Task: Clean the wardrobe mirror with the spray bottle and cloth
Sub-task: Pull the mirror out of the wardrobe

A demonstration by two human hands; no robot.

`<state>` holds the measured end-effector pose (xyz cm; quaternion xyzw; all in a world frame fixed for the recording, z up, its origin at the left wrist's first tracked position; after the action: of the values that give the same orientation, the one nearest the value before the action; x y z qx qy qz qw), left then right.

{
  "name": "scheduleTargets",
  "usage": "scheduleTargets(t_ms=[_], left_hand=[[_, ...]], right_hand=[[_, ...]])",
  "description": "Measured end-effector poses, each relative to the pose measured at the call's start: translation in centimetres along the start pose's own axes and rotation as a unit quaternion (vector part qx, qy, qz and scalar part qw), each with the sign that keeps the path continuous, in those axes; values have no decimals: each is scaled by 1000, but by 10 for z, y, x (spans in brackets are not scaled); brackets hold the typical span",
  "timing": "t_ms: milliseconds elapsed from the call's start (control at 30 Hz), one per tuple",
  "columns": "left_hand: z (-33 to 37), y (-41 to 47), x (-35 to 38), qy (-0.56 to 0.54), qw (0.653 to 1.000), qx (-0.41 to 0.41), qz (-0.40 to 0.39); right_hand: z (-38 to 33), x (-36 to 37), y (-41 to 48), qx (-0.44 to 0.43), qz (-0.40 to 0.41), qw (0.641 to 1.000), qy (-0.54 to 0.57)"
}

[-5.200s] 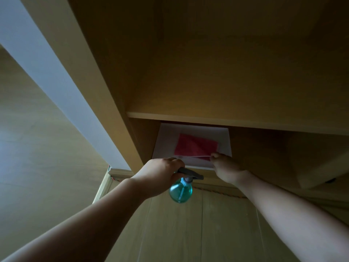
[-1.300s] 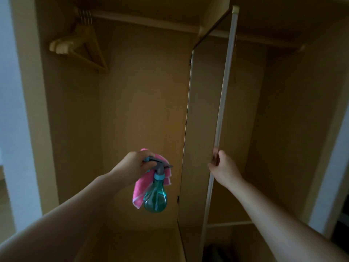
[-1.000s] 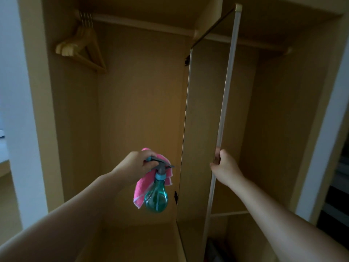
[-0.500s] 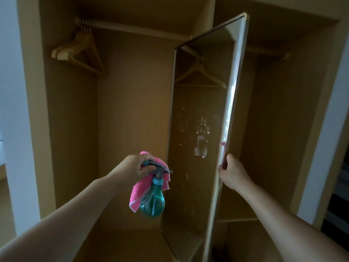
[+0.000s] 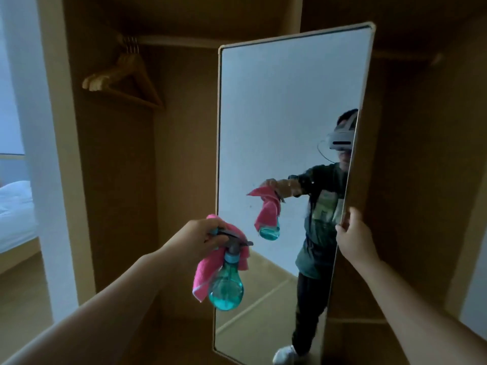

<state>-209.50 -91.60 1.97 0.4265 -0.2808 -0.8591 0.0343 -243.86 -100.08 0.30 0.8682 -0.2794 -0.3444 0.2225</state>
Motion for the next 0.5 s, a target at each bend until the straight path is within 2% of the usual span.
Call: scheduleTargets(t_ms=[100, 233, 400, 500], left_hand=[[4, 1, 3, 0, 1000, 4, -10], [5, 2, 4, -7, 1000, -7, 4], [5, 6, 5, -4, 999, -32, 17], [12, 7, 5, -15, 999, -25, 13]], right_hand=[[2, 1, 6, -54, 31, 998, 7], [3, 20, 10, -162, 23, 980, -117], [17, 42, 26, -109, -18, 986, -125], [19, 45, 38, -106, -33, 985, -134]])
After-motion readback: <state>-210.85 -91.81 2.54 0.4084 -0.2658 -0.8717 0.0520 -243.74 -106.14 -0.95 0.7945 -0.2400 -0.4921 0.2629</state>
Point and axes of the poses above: each hand's wrist, its own y-axis towards the middle knuckle, its own x-axis out of the palm, z = x × y, the point moved 7 cm from there along y, towards the middle knuckle, and after that the axes turned 6 degrees about z, right-handed, at the moved point
